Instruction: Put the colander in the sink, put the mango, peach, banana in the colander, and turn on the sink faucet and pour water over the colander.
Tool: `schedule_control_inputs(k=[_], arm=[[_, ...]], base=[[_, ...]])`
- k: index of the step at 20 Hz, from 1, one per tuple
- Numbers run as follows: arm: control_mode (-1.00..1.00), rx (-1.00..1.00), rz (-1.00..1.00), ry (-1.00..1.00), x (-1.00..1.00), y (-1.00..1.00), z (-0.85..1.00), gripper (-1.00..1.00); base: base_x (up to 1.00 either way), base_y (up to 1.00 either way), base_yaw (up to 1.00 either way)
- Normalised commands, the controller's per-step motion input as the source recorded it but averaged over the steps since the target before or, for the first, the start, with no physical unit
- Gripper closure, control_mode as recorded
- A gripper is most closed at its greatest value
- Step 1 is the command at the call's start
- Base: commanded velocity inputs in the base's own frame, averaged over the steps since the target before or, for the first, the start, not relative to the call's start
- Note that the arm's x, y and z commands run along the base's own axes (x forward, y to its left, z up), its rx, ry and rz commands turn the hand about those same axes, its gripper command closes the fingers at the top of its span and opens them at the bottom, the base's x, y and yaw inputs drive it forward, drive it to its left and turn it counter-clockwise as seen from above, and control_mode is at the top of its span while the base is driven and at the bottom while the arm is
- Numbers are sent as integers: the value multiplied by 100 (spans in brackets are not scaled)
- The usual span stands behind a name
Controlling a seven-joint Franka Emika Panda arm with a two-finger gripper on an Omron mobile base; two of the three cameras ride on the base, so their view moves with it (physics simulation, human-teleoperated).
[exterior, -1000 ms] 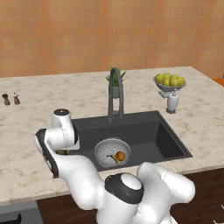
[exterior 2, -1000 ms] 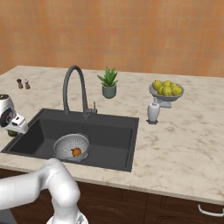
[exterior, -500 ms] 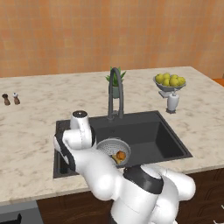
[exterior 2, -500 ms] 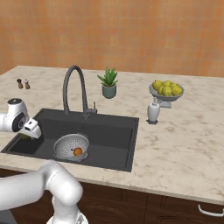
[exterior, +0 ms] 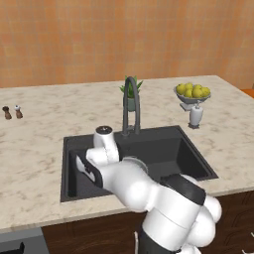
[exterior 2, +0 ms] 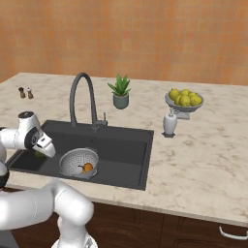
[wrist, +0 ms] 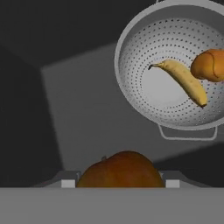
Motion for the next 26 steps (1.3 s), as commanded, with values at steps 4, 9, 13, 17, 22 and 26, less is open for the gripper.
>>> schedule_control_inputs(k=[4,9,13,17,22,26], arm=[[-100,-3,-17,0,0,-45,-8,100],[-100,-1,-12,0,0,-52,-2,100],[-100,0,-8,0,0,-48,-3,100],[-100,0,-3,0,0,-20,-9,100],[-100,0,0,0,12,0,-33,100],[-100,0,0,0,19,0,-26,100]], base=[[0,0,0],[0,0,0],[0,0,0],[0,0,0],[0,0,0],[0,0,0]])
